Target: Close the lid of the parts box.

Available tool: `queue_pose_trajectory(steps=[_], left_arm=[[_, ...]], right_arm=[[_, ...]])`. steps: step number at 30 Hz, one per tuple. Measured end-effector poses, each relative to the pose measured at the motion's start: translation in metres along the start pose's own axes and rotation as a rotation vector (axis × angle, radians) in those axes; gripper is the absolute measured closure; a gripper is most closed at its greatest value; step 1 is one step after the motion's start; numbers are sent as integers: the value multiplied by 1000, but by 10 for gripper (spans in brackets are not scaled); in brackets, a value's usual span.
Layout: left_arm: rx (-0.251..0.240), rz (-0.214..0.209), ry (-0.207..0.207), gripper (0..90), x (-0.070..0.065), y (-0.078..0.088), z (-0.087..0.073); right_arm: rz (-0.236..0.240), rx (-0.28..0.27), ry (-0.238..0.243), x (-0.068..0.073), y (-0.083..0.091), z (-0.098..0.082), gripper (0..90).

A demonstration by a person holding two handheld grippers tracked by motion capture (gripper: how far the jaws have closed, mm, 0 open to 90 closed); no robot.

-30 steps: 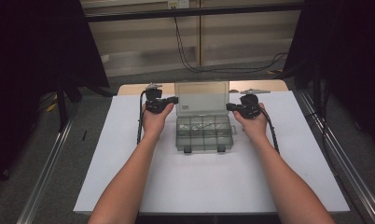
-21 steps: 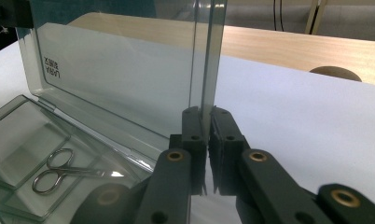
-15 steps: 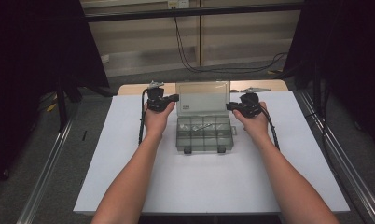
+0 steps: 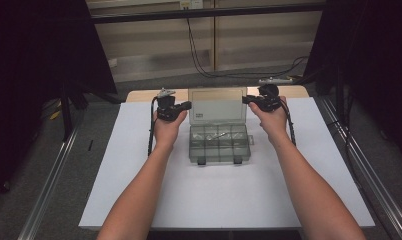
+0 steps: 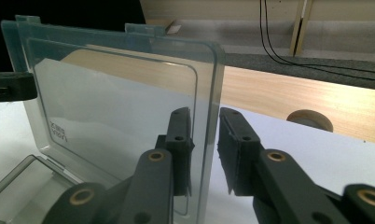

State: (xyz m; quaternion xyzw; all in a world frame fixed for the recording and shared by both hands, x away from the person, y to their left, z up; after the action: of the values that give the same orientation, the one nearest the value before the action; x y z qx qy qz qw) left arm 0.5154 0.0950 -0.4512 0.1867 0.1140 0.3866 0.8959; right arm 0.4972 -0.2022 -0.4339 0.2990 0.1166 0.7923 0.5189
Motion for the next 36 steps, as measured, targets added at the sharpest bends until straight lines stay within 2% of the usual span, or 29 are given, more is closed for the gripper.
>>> queue_pose_trajectory(steps=[2,4,5,6,8,10,12,13,14,17,20,22,25,27,29,30,32,36], left_arm=[[-8,-1,0,858,-1,0,0],[-8,6,-4,858,-1,0,1],[-3,8,-10,858,-1,0,0],[2,10,-12,857,-1,0,-1],[4,2,-8,851,0,1,-1],[8,-5,-9,836,0,2,-1],[9,-17,-7,762,-1,3,0],[7,-56,0,721,-2,6,0],[7,-56,0,685,-2,6,0],[-7,-94,8,667,-3,19,6],[-13,-109,12,714,-1,27,11],[-33,-114,18,725,1,33,15],[-47,-125,27,820,6,40,21],[-47,-125,28,869,6,40,22],[-41,-131,65,900,8,38,24],[-41,-131,65,900,8,38,24],[-45,-115,109,900,10,33,25],[-31,-109,124,900,12,29,25]], right_arm=[[-3,2,0,0,-1,1,757],[-2,9,-38,-1,-3,2,783],[-5,9,-44,-2,-3,1,838],[-19,6,-40,-2,-2,1,858],[-18,4,-33,-2,-1,0,863],[-26,-4,-8,1,2,0,864],[-26,-10,-3,2,3,-1,864],[-25,-23,3,3,5,-3,864],[-22,-34,7,3,6,-4,865],[-16,-59,10,4,9,-7,866],[-12,-77,19,5,13,-10,866],[-11,-85,28,6,14,-11,866],[-8,-108,40,8,19,-15,866],[-10,-115,47,9,22,-17,867],[-12,-123,53,11,24,-19,867],[-12,-123,53,11,24,-19,867],[-10,-132,59,12,27,-22,867],[0,-142,69,13,31,-25,865]])
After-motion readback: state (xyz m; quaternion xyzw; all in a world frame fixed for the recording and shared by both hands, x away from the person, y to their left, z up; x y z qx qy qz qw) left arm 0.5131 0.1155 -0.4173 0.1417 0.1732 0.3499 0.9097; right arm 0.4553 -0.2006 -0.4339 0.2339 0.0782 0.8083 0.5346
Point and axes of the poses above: each handheld gripper's, and its own axes: y roughly backward along the jaws, z roughly out of its top, x roughly to its left, the point moved 4 cm from there along -y, roughly forward along the jaws, and after that the axes turned 11 degrees about -y, right-handed, at the moved point
